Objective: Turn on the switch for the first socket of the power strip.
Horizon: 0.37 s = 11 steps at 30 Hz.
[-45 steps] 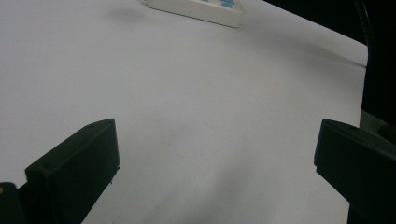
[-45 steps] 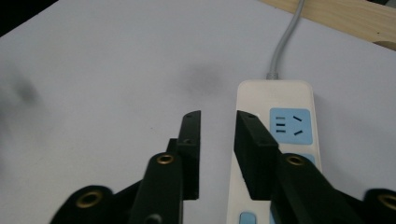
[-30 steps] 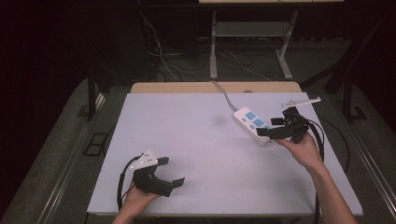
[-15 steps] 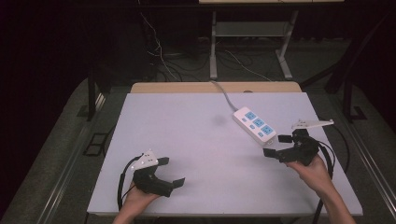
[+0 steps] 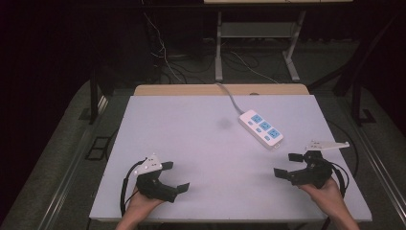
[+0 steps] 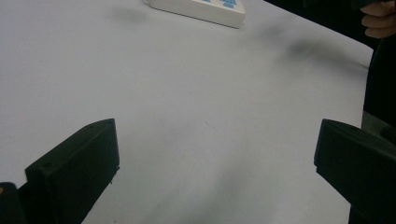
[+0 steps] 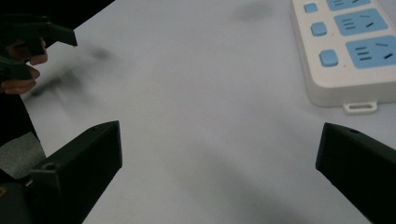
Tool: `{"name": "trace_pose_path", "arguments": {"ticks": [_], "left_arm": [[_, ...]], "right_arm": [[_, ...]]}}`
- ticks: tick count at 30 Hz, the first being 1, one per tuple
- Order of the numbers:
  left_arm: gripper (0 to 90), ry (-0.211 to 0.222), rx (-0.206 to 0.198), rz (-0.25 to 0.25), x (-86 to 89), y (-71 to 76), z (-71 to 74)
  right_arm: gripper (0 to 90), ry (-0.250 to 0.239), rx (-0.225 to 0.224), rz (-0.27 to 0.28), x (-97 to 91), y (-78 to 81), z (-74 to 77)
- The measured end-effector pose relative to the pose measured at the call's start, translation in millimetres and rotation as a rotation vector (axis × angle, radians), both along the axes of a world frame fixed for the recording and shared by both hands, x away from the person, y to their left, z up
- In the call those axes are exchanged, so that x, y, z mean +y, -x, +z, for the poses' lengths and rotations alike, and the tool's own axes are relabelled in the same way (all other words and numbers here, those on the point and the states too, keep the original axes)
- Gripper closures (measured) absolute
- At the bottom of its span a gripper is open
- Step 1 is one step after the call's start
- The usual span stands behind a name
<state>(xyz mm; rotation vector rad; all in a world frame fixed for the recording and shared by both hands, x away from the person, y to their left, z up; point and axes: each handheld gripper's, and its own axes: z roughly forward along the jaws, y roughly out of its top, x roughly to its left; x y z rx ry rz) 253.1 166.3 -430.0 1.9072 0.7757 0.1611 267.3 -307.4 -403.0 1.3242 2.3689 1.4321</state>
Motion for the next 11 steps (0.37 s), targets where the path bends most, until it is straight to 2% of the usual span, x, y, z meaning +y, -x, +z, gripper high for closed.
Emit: {"name": "trace_pose_path", "arguments": {"ticks": [11], "left_arm": [[0.0,-0.006,0.003,-0.001,-0.9,-0.5,-0.3]], "right_arm": [[0.0,0.002,0.017,0.005,-1.7,15.6,-19.1]]}}
